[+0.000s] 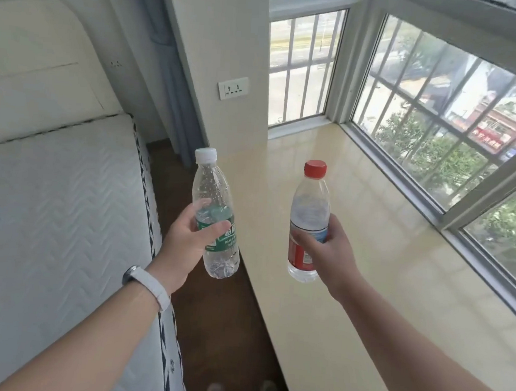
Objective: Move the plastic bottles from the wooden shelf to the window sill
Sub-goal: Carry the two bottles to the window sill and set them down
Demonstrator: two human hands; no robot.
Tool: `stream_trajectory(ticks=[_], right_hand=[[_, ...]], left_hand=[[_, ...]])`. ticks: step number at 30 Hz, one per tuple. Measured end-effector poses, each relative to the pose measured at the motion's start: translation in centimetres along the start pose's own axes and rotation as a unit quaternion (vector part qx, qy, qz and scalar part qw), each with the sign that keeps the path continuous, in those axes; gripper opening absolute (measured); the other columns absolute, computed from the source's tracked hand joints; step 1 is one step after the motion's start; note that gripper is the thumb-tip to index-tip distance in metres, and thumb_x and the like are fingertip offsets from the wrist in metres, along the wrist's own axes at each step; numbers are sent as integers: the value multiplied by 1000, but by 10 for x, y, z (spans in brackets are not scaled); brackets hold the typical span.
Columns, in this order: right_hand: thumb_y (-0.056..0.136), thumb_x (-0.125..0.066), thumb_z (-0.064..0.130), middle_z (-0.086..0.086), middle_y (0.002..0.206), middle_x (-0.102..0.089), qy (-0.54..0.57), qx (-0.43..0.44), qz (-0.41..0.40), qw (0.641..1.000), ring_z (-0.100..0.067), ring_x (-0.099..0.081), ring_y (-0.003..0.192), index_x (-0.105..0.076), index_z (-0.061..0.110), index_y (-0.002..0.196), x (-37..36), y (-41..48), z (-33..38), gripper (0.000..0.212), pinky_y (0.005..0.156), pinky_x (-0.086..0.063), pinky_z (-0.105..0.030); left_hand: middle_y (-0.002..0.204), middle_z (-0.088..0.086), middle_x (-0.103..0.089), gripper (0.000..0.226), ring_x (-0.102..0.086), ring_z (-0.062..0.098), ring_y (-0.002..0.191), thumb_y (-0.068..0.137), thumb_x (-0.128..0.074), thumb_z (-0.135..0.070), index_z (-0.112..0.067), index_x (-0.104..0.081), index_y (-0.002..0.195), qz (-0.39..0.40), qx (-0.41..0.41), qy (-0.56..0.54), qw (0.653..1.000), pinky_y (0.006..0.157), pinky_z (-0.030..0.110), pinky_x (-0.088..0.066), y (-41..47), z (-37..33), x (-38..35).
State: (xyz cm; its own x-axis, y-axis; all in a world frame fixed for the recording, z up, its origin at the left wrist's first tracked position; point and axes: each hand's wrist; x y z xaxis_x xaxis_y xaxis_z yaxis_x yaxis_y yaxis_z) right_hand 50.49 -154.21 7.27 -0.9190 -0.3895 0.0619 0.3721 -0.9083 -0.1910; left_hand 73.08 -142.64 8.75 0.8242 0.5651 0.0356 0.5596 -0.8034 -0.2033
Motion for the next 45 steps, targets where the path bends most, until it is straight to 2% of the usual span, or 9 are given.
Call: stream_trajectory(ticks=[7, 11, 16, 23, 27, 30, 37, 42, 45], right_hand=[[78, -79, 24, 6, 92, -71, 2, 4, -19, 1000, -13, -70, 84, -62, 36, 102, -19, 44, 10, 32, 77, -56, -33], [76, -79, 27, 8, 89, -71, -7, 5, -47, 999, -12, -70, 83, -62, 37, 100, -46, 78, 20, 31, 80, -57, -35], [67, -78, 39, 4, 94, -71, -14, 2, -85, 996, -16, -70, 88, -60, 37, 103, -100, 127, 39, 40, 80, -58, -37], [79, -80, 26, 1, 95, -70, -14, -3, -137, 990, -19, -70, 88, -60, 35, 99, -174, 193, 59, 30, 80, -58, -36], [77, -80, 28, 3, 97, -71, -19, -8, -151, 988, -17, -70, 90, -59, 39, 100, -191, 219, 63, 32, 79, -56, -35], [78, -80, 28, 3, 96, -70, -26, -15, -164, 986, -17, -70, 89, -59, 37, 100, -196, 237, 67, 32, 79, -56, -33], [77, -80, 29, 4, 95, -70, -26, -17, -175, 984, -16, -69, 88, -59, 37, 100, -192, 285, 66, 31, 81, -57, -36], [78, -80, 25, 6, 91, -70, 4, -24, -177, 984, -13, -68, 85, -60, 37, 97, -186, 338, 56, 30, 78, -55, -33], [80, -79, 20, 3, 87, -69, 32, -28, -174, 984, -3, -65, 72, -60, 28, 98, -177, 368, 51, 27, 67, -52, -21]], left_hand=[[118, -8, -70, 60, -68, 5, 105, 79, -80, -19, -26, -57, 134, 28, -10, 2, 1000, 82, 19, -52, 60, -11, 10], [118, -7, -71, 68, -67, 9, 109, 69, -87, -31, -30, -59, 131, 51, -13, 2, 999, 90, 27, -51, 114, -23, 41], [108, -11, -74, 46, -69, 6, 103, 73, -81, -27, -37, -64, 114, 91, -16, -5, 996, 85, 24, -52, 190, -42, 74], [121, -2, -69, 60, -65, 12, 112, 79, -81, -21, -22, -58, 134, 143, -8, -3, 990, 94, 29, -53, 286, -51, 110], [118, -5, -70, 60, -66, 9, 108, 75, -84, -24, -26, -59, 131, 146, -9, 6, 989, 85, 22, -51, 323, -54, 124], [115, -8, -70, 51, -66, 7, 106, 79, -82, -17, -35, -60, 122, 161, -6, 13, 987, 80, 18, -51, 345, -55, 124], [122, -5, -68, 74, -64, 11, 114, 70, -89, -26, -26, -55, 135, 184, 25, 32, 982, 92, 27, -51, 390, -52, 108], [116, -5, -70, 57, -67, 9, 107, 71, -84, -18, -32, -60, 121, 177, 45, 34, 983, 80, 19, -53, 431, -58, 81], [114, -8, -70, 51, -67, 3, 101, 77, -82, -13, -34, -60, 117, 178, 56, 61, 980, 76, 17, -53, 462, -62, 57]])
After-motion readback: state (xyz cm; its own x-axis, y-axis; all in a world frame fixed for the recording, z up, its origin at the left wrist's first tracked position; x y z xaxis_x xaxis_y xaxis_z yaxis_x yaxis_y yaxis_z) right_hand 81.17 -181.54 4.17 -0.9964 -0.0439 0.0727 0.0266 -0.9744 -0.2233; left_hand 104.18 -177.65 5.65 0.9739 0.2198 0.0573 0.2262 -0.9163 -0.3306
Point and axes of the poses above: each hand's wrist, its own y-axis towards the middle knuckle, its own x-axis out of the back of the hand, z = x × y
